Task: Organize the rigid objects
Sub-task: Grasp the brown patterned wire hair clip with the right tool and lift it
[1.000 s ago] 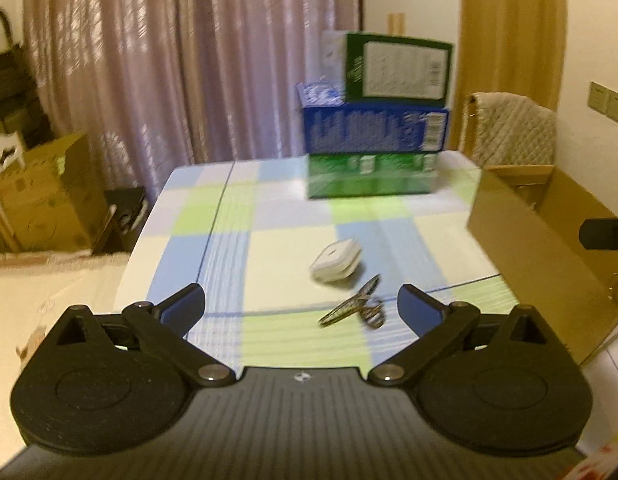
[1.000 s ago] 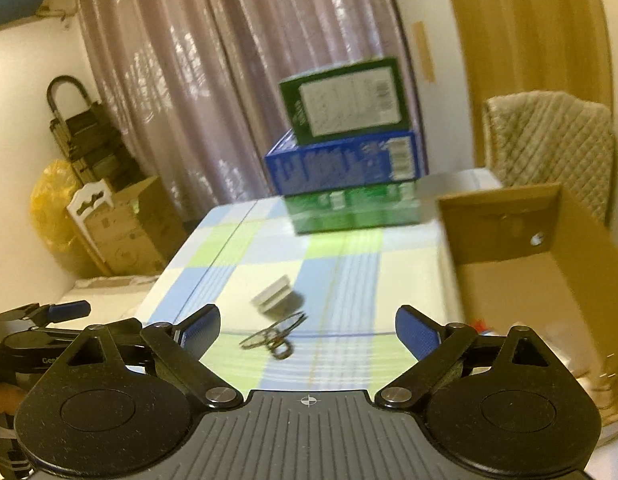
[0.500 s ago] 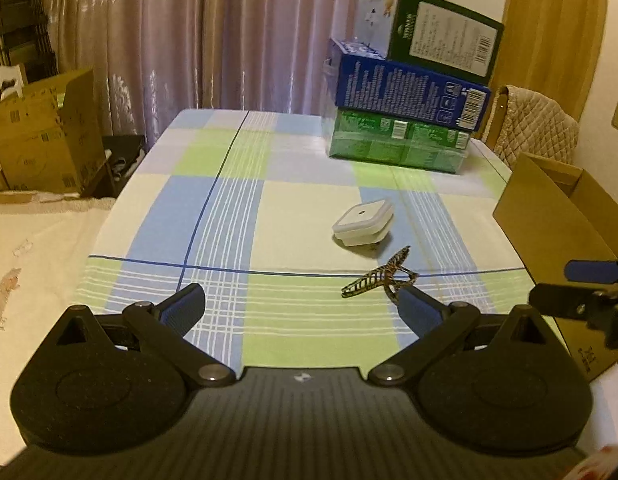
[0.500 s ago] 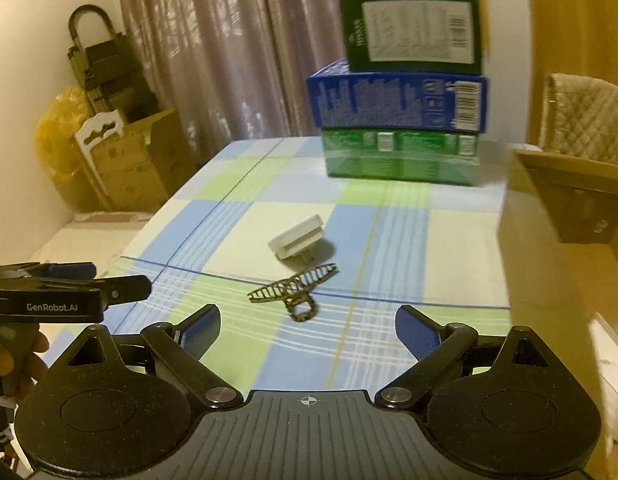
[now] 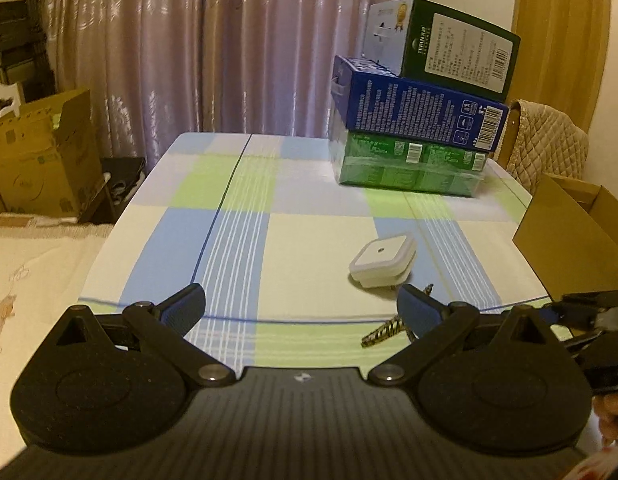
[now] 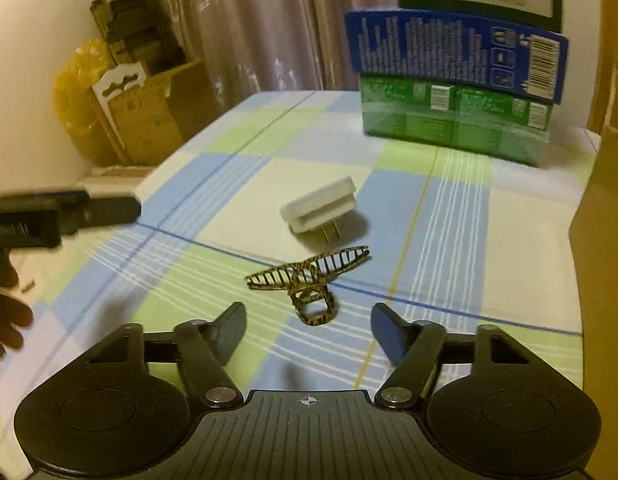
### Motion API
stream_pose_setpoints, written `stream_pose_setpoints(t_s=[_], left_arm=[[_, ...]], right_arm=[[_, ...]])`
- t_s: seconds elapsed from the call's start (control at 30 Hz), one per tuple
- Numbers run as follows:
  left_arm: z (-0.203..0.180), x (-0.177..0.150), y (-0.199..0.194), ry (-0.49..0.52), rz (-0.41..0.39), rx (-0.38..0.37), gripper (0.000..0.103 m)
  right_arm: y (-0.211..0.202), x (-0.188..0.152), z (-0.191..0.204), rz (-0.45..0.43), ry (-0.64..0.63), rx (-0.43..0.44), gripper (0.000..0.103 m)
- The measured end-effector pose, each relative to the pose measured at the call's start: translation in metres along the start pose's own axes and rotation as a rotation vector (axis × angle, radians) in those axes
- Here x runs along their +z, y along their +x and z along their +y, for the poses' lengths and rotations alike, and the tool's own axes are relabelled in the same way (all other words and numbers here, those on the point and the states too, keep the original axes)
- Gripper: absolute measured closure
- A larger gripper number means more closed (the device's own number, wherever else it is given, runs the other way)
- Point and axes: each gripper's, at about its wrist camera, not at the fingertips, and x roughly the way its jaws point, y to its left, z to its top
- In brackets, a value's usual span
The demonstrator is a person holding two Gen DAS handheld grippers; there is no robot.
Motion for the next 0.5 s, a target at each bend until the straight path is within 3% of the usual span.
stream_pose_setpoints(t_s=[0.2,0.5], left_arm=[[0.002,0.005,0.018,0.007,0.033,-0.007,0.003],[0.003,0.005,0.037,0.009,0.067,-0.003,0.003]], right_arm=[[0.023,0.002,-0.001,-0.008,-0.057,0.018,0.060],[0.054,0.000,-0.002,0.026,-0.109,0.015,0.067]])
